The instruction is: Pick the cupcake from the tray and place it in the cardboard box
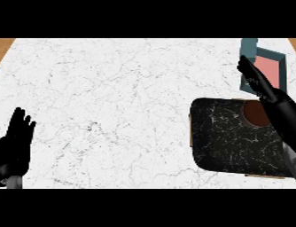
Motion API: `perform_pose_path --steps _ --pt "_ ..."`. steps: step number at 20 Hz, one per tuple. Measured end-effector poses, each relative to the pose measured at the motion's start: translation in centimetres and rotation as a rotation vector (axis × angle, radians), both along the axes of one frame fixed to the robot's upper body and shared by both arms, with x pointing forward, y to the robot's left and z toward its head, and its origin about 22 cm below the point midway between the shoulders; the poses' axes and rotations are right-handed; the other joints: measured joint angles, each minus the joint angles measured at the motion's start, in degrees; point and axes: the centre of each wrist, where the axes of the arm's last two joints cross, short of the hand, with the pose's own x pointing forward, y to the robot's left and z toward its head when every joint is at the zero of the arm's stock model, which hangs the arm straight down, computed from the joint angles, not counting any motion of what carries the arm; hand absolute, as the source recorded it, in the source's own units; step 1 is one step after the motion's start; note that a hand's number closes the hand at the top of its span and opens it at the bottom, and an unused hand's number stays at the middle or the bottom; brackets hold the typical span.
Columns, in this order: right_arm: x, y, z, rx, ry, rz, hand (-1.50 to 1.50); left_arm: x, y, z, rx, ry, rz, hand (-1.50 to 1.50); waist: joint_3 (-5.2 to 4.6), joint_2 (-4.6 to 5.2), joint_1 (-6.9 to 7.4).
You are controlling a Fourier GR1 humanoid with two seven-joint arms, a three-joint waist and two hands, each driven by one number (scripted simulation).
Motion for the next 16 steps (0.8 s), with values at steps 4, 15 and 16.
perform_pose_path --steps 4,15,16 --pt "-1.4 -4.0 -1.6 0.078 -0.104 -0.14 -1.5 0.2 0.6 0.4 0.139 -0.018 -0.085 0.0 0.05 -0.15 -3.45" --pt "-8.6 -14.4 -9.3 0.206 -0.428 -0.751 -1.5 0.5 0.3 0.5 0.41 -0.044 -0.381 0.0 0.53 0.04 -8.45" --pt "-9.9 -15.0 -10.5 0.159 -0.433 -0.761 -1.5 0.6 0.0 0.4 0.424 -0.047 -0.405 0.0 0.4 0.09 -7.73"
